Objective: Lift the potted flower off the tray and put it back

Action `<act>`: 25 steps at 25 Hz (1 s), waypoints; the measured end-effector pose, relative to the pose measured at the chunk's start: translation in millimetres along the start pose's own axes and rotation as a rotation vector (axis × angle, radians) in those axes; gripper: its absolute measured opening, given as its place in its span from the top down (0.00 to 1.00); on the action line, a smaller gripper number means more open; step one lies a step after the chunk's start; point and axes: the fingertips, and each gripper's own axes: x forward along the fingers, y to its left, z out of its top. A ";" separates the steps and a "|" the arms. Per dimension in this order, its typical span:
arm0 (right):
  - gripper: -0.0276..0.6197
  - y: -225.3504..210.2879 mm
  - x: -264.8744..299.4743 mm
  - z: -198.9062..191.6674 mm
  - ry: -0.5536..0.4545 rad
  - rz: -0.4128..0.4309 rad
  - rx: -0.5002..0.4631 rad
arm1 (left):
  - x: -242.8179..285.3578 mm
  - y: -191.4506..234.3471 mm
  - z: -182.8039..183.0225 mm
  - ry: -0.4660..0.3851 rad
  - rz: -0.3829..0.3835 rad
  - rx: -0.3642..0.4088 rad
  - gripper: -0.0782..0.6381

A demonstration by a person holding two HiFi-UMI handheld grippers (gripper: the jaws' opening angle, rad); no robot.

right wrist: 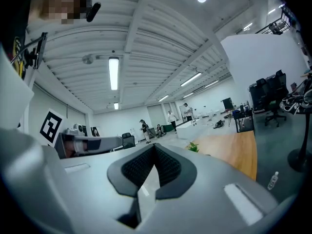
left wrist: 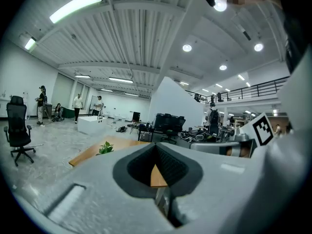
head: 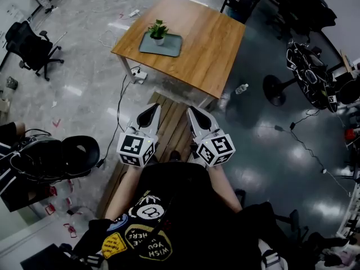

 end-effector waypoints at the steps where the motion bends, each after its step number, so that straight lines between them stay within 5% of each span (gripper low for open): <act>1: 0.95 -5.1 0.0 -1.3 0.007 -0.004 -0.001 | 4.2 0.9 0.6 -0.006 0.004 -0.012 0.89; 14: 0.95 -53.7 45.6 -28.3 0.084 0.049 0.059 | 67.3 29.5 -9.1 0.027 0.038 0.003 0.89; 22: 0.95 -90.2 160.3 -46.9 0.069 0.034 0.022 | 136.5 137.5 -16.0 -0.003 0.004 0.051 0.89; 25: 0.95 -109.3 221.8 -72.5 0.043 0.024 0.045 | 160.3 197.2 -24.4 -0.028 -0.024 0.010 0.89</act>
